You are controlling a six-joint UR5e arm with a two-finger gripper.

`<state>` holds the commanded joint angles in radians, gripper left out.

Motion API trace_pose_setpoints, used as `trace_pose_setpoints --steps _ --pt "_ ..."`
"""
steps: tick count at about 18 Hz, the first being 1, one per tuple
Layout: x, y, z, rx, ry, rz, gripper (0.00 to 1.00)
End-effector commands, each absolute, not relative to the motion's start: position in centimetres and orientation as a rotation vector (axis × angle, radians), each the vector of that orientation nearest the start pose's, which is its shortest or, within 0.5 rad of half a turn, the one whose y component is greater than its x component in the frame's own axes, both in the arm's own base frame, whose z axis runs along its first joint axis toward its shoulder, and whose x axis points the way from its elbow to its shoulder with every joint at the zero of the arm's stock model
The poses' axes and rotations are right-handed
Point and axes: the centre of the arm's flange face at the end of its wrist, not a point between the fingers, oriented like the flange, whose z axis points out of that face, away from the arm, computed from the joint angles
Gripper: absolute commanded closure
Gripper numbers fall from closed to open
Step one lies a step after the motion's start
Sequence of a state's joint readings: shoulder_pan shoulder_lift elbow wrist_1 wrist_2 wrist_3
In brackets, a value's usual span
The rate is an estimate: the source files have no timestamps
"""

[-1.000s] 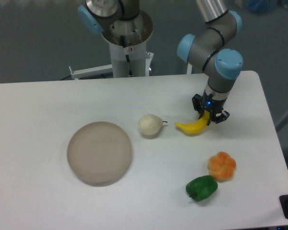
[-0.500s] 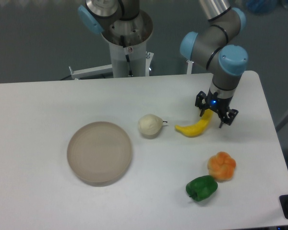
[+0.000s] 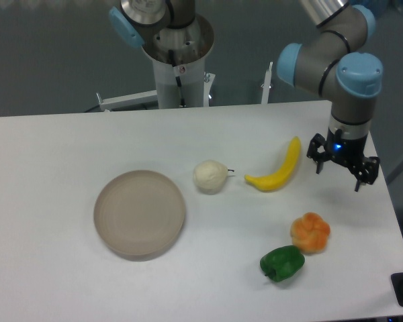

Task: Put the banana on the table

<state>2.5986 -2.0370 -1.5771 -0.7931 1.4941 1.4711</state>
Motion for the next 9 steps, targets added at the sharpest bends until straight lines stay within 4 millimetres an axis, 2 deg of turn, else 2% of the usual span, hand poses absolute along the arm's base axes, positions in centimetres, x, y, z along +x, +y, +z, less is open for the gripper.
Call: trace_pose_setpoints --steps 2,5,9 --pt "-50.7 47.3 30.3 -2.861 0.670 0.422 0.00" --pt "-53.4 48.8 31.1 -2.859 0.668 0.489 0.00" --pt "-54.5 49.5 31.3 -2.851 0.669 0.511 0.00"
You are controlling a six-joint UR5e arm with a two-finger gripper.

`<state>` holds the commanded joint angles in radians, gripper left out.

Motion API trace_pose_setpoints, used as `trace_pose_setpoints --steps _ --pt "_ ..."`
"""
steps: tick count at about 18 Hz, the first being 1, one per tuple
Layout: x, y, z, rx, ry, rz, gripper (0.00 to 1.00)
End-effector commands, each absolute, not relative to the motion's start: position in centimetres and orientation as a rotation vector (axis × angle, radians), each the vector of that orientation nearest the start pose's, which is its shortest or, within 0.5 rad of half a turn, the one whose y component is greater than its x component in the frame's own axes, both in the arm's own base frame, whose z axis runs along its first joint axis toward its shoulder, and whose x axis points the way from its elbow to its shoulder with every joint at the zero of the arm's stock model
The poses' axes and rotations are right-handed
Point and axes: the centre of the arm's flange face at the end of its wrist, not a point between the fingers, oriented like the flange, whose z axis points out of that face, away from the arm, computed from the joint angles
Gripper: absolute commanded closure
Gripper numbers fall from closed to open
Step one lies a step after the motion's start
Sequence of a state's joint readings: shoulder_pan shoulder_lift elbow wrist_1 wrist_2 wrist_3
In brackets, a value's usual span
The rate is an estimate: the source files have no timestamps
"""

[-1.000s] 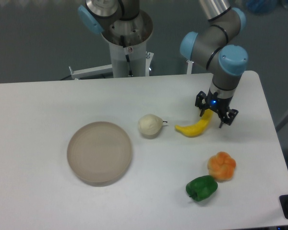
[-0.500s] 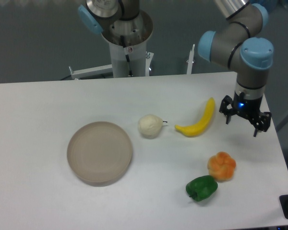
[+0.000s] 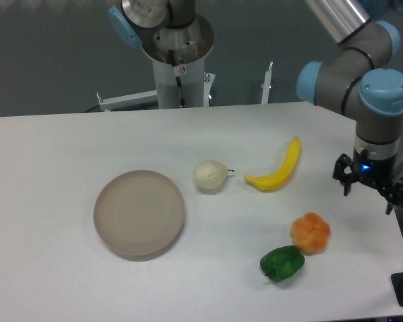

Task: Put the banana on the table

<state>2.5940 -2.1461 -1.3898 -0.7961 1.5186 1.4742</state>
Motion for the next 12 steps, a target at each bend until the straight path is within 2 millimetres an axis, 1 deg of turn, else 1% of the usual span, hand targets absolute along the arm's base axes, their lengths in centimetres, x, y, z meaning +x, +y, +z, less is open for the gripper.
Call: trace_pose_setpoints --steps 12 --pt "-54.81 49.34 31.10 -2.875 0.665 0.527 0.00"
